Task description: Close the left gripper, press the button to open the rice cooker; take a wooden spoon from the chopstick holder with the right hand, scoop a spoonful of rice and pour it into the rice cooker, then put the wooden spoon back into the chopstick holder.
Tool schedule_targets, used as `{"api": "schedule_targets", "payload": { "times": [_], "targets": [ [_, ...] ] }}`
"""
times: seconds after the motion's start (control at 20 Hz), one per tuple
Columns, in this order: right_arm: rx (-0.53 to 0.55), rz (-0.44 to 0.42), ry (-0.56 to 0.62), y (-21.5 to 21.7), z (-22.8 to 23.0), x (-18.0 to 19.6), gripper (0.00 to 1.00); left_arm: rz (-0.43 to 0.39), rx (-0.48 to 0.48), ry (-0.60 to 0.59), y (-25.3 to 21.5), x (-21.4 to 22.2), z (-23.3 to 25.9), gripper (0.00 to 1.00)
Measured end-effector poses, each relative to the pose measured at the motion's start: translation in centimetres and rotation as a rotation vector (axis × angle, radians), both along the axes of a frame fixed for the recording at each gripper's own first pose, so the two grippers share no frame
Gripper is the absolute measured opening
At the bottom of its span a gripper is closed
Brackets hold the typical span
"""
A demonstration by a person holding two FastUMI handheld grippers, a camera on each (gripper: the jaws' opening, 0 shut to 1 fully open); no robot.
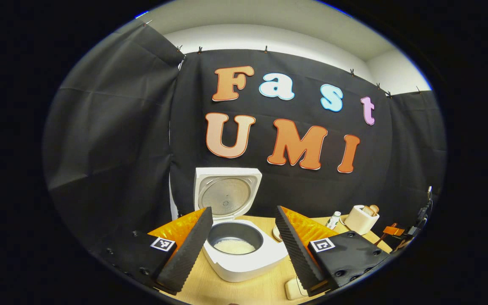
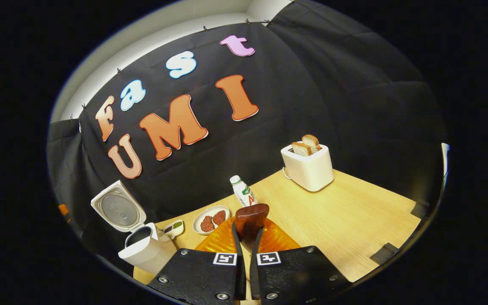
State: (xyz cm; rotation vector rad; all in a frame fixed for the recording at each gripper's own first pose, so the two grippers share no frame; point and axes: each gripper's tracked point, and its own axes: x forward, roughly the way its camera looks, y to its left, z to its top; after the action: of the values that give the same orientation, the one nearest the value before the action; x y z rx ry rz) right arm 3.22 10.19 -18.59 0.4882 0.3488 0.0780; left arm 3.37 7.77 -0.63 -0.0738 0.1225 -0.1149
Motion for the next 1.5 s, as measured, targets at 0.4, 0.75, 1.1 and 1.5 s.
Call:
{"api": "schedule_targets", "payload": {
  "times": [0.4, 0.75, 1.1, 1.5],
  "targets": [
    [0.049, 0.026, 0.081, 0.5, -5.6, 0.3, 0.03, 0.034, 0.016, 0.023, 0.3, -1.0, -0.4, 1.00],
    [0.095, -0.001, 0.130, -0.3, -7.3, 0.2, 0.04, 0.069, 0.028, 0.019, 1.1, -1.1, 0.1, 1.00],
    [0.097, -0.035, 0.182, -1.9, -8.0, -0.6, 0.32, 0.070, 0.010, 0.014, 0.3, 0.6, 0.5, 1.00],
    [-0.064, -0.109, 0.168, -6.1, -4.5, -2.3, 0.95, 0.036, 0.015, -0.054, -1.4, 5.4, 3.6, 1.00]
  ]
}}
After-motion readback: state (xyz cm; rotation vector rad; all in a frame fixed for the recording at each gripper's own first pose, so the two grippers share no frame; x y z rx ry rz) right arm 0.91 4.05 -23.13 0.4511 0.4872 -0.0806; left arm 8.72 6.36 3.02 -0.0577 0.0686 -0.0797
